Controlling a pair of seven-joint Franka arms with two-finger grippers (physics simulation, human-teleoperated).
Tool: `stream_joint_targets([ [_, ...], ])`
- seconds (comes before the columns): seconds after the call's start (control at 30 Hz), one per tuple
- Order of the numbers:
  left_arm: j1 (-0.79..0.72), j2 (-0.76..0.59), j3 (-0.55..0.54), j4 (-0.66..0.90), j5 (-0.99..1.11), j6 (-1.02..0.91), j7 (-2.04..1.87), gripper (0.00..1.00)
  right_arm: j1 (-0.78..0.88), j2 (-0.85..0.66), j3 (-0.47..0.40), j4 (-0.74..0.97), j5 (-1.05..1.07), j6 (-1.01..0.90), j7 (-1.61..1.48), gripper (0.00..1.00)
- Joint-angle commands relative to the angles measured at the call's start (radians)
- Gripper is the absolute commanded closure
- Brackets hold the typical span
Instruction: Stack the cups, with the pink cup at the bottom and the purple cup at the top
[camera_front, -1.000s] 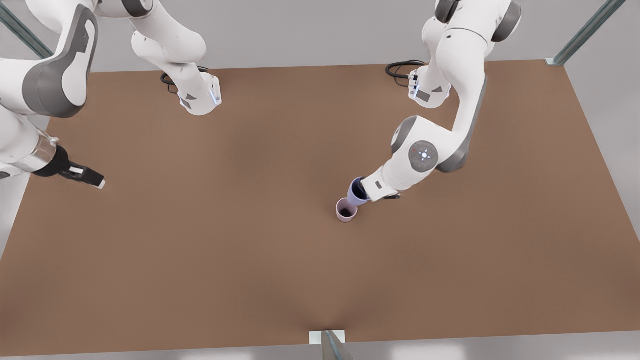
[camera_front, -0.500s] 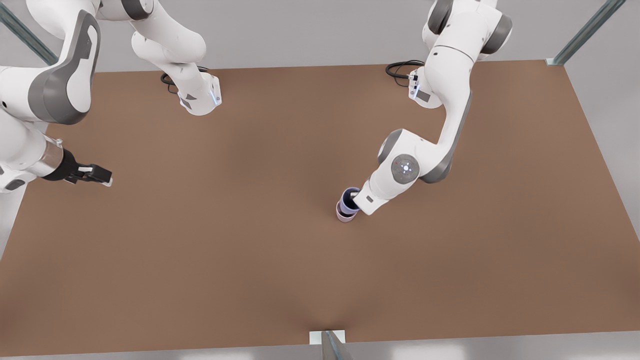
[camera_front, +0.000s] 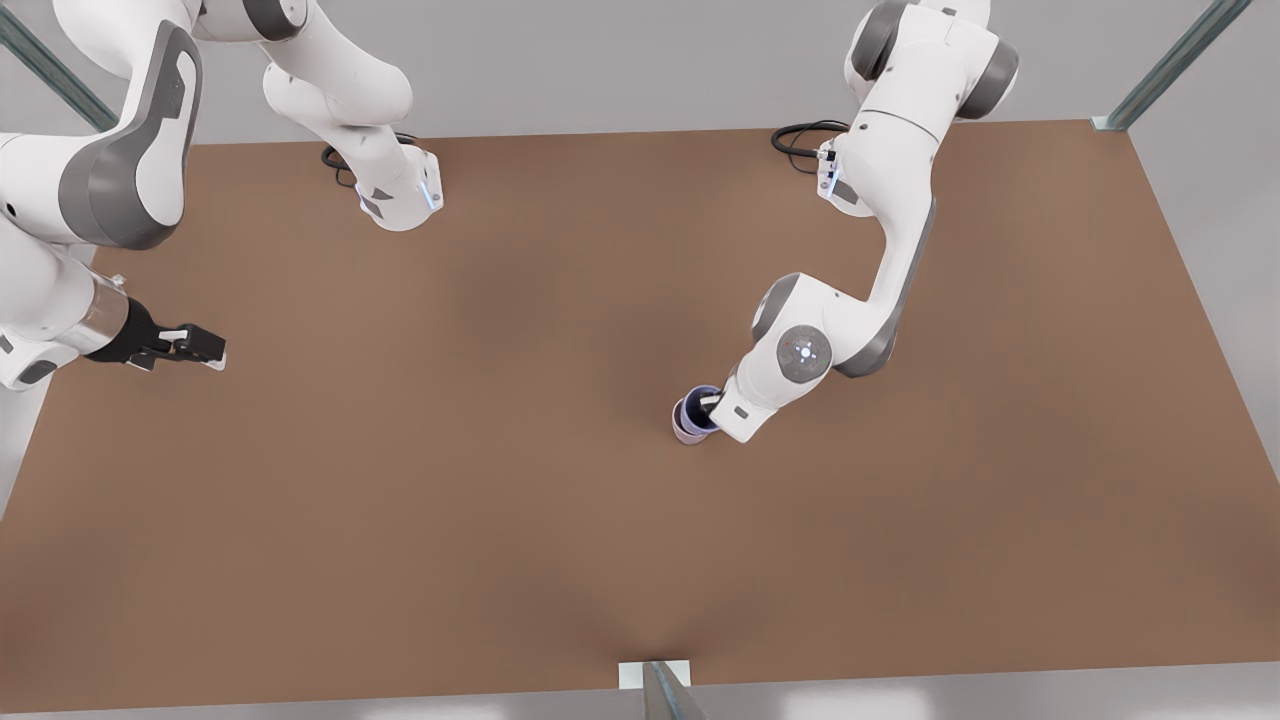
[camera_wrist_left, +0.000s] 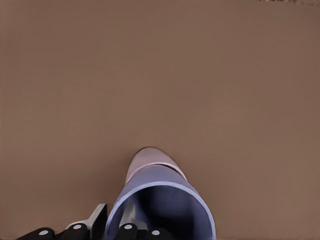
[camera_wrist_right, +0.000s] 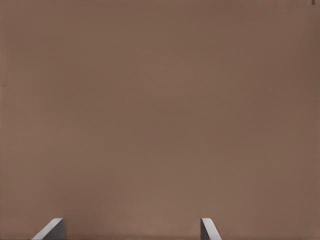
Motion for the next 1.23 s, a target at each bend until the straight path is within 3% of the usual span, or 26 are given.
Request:
stream_joint_targets([
  [0.0, 0.000, 0.001, 0.000, 0.001, 0.000, 0.002, -0.082, 0.64, 0.002, 0.000, 0.000, 0.000, 0.000, 0.000, -0.063, 0.00],
  [0.33, 0.000, 0.000, 0.000, 0.002, 0.001, 0.002, -0.087, 0.65, -0.002, 0.000, 0.000, 0.000, 0.004, 0.000, -0.063, 0.00],
  [0.37, 0.000, -0.001, 0.000, 0.005, 0.001, -0.004, -0.081, 0.39, -0.002, 0.000, 0.000, 0.000, 0.002, 0.000, -0.063, 0.00],
  [0.4, 0.000, -0.002, 0.001, 0.007, 0.001, -0.004, -0.081, 0.07, -0.002, 0.000, 0.000, 0.000, 0.002, 0.000, -0.063, 0.00],
  [0.43, 0.000, -0.005, 0.001, 0.008, 0.001, -0.004, -0.082, 0.00, -0.006, 0.000, -0.002, 0.000, 0.004, 0.000, -0.063, 0.00],
  [0.6, 0.002, -0.037, 0.034, 0.079, 0.010, -0.117, -0.088, 0.00, -0.005, 0.000, -0.002, 0.002, 0.002, 0.000, -0.063, 0.00],
  [0.7, 0.003, -0.040, 0.197, 0.186, 0.070, -0.338, 0.236, 0.00, -0.006, 0.000, -0.002, 0.002, 0.002, 0.000, -0.063, 0.00],
  [0.77, 0.003, -0.094, 0.366, 0.206, 0.072, -0.410, 0.551, 0.00, -0.003, 0.000, -0.002, 0.002, 0.002, 0.000, -0.063, 0.00],
  [0.83, 0.003, -0.178, 0.403, 0.205, 0.093, -0.453, 0.610, 0.00, -0.005, 0.000, -0.002, 0.002, 0.002, 0.000, -0.063, 0.00],
  [0.9, 0.052, -0.244, 0.351, 0.206, 0.148, -0.505, 0.626, 0.00, -0.002, 0.000, -0.002, 0.000, 0.002, 0.000, -0.063, 0.00],
  [0.93, 0.205, -0.283, 0.152, 0.218, 0.214, -0.508, 0.642, 0.00, -0.002, 0.000, -0.002, 0.002, 0.002, 0.000, -0.063, 0.00],
  [1.0, 0.344, -0.329, -0.011, 0.220, 0.254, -0.508, 0.640, 0.00, -0.002, 0.000, -0.002, 0.002, 0.002, 0.000, -0.063, 0.00],
  [1.1, 0.439, -0.376, -0.124, 0.218, 0.279, -0.532, 0.634, 0.00, -0.003, 0.000, -0.002, 0.002, 0.002, 0.000, -0.063, 0.00],
  [1.2, 0.439, -0.376, -0.135, 0.211, 0.311, -0.538, 0.633, 0.00, -0.003, -0.002, -0.002, 0.002, 0.000, 0.000, -0.063, 0.00],
])
